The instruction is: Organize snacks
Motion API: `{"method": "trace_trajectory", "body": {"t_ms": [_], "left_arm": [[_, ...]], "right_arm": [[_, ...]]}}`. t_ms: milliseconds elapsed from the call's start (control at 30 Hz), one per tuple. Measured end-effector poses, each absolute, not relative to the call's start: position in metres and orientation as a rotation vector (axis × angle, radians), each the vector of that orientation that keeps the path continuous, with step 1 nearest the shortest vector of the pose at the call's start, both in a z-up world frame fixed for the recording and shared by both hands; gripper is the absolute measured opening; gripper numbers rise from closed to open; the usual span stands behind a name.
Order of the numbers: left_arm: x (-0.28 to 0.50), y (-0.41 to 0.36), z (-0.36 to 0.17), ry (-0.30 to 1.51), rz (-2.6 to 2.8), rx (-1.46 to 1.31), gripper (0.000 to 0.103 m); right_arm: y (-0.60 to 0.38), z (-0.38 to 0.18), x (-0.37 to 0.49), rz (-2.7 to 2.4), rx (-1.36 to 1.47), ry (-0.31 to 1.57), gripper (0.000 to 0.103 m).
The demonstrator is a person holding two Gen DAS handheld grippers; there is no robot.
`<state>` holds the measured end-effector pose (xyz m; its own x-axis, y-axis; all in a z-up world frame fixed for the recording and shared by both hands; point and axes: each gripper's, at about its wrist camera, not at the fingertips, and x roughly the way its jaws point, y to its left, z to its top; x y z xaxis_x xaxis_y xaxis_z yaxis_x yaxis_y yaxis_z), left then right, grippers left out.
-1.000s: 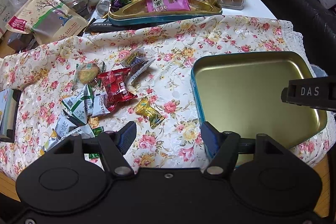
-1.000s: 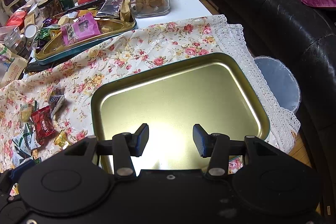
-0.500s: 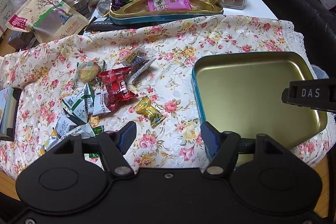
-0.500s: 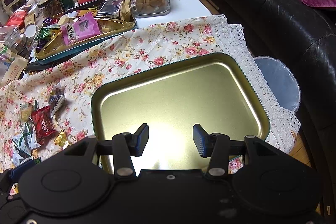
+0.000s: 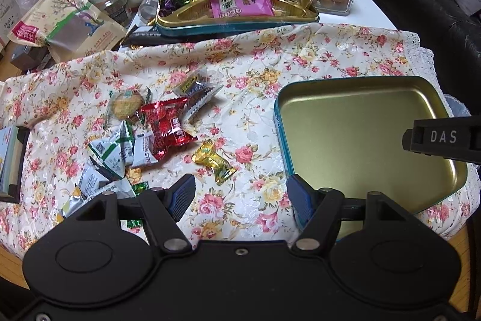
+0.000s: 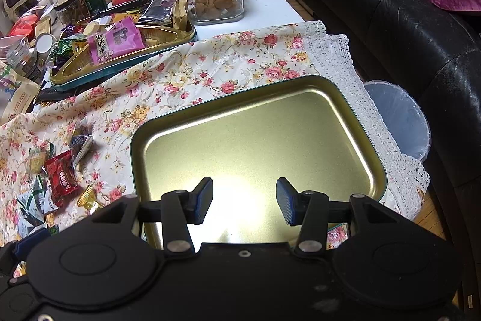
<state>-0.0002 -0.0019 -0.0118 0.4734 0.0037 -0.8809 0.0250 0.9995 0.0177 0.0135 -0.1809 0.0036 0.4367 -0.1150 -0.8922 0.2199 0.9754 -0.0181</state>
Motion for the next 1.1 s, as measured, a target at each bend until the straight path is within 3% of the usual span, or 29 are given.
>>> {"method": "trace_trajectory", "body": {"t_ms": [533,1100], "left_arm": [[0.004,0.018,0.014,0.974,-0.013,-0.028,0.071],[0.048,0.205,0.059,0.938,0.314,-0.295,0.070]], "right_arm": [[-0.175,0.014,0.020,-0.220,0.178,1.038,0.048],[-0.065,0.037,0.046,-0.027,0.202,0.913,0.048]]}}
